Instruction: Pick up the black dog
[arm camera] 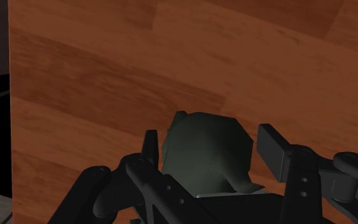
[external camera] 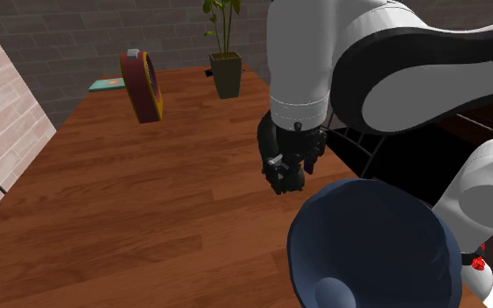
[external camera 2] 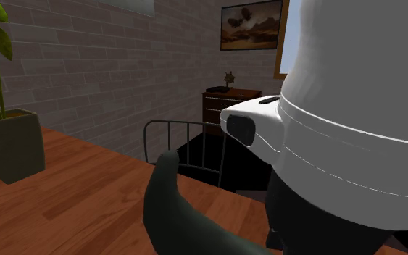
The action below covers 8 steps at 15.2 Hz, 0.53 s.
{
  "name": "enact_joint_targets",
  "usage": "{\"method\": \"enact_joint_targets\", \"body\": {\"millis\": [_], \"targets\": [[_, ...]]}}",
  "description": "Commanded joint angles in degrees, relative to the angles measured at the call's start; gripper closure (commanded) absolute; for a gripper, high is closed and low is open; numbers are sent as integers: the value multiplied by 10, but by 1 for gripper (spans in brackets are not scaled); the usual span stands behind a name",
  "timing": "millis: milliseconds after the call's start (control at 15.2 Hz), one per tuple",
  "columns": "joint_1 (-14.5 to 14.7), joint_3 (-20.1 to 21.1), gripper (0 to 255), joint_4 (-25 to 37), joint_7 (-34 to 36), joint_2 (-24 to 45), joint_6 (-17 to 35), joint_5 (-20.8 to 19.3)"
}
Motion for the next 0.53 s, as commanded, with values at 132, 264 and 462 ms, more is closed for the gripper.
{"method": "enact_joint_targets", "body": {"millis": [132,264,462], "targets": [[1,-10,255,25,-4,-7,-32,-2],[0,-14,255,39,-5,-9,-48,-3],[0,-16,255,47,-6,-10,-57,-4]]}}
